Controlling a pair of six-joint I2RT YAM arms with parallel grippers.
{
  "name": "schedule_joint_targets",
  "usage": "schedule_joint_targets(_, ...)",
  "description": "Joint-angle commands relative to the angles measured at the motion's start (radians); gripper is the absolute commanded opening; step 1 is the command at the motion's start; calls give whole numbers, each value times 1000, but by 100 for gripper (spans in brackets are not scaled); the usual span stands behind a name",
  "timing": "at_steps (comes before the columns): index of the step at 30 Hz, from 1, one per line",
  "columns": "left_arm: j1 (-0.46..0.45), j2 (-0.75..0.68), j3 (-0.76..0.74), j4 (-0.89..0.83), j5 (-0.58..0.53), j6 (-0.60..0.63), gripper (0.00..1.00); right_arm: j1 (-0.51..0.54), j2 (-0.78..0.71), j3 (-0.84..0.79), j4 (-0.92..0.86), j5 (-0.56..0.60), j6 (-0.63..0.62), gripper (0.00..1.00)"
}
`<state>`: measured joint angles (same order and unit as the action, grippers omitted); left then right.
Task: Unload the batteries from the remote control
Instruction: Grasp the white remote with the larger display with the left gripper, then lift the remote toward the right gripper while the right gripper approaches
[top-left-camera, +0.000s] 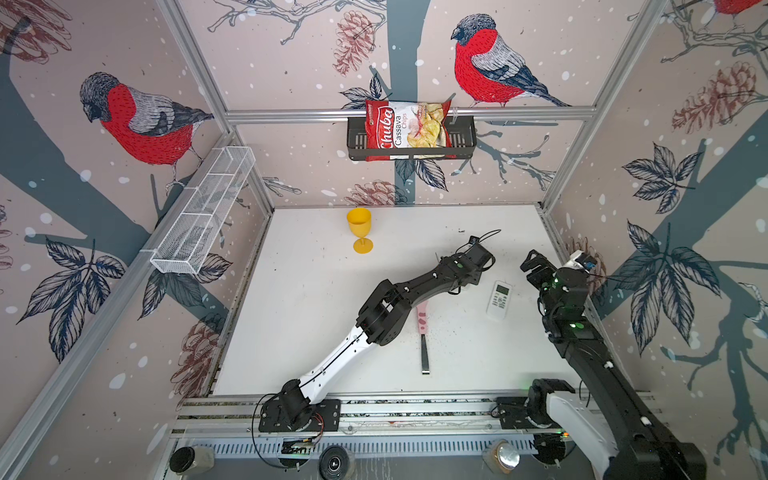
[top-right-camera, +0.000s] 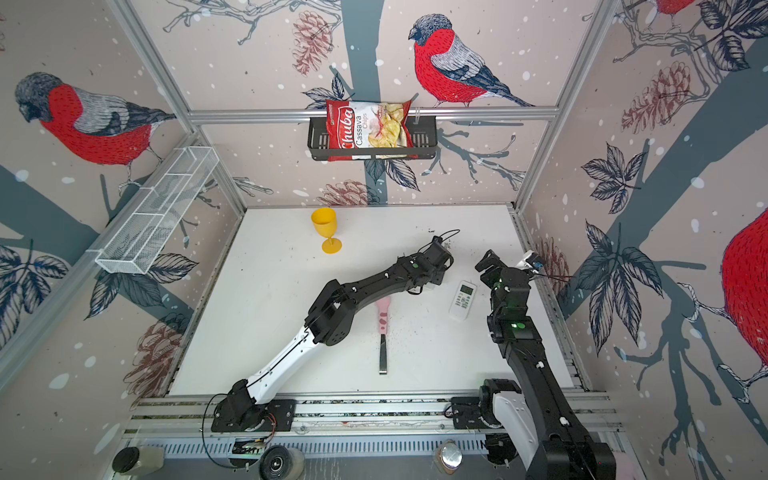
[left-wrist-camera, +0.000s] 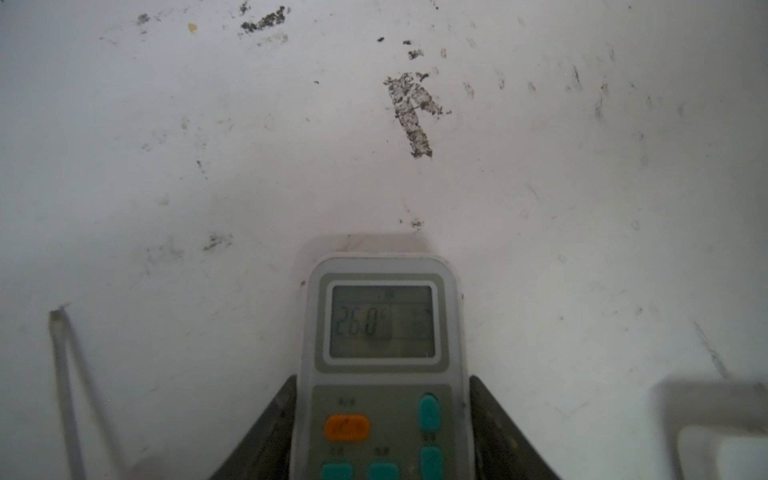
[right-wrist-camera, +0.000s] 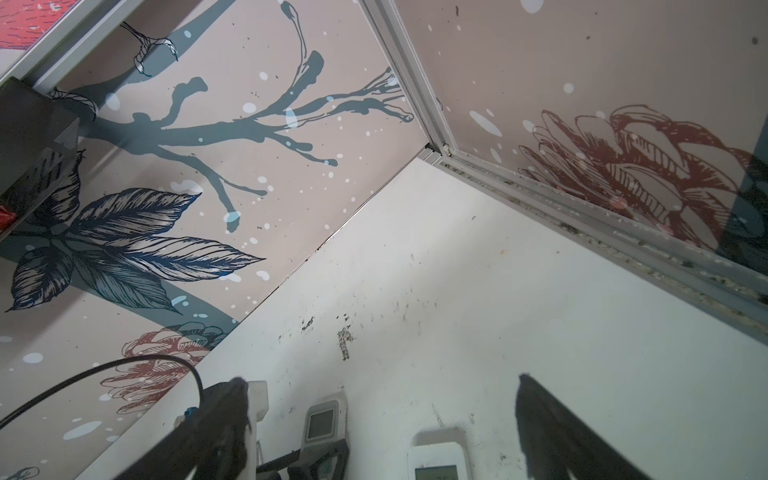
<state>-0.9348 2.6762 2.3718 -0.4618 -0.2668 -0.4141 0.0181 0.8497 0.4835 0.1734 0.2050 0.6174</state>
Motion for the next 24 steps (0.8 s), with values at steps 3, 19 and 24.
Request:
schedule_joint_targets(3, 32, -153, -95, 62, 115, 11, 42, -18, -12, -12, 94, -138, -46, 100)
schedule_joint_targets(19, 323, -826, -879, 588, 665, -86, 39, -6, 224, 56, 481, -761, 17, 100)
schedule_joint_targets(24, 431, -988, -1088, 758, 823, -127, 38, 132, 366, 161, 561, -918, -22, 100)
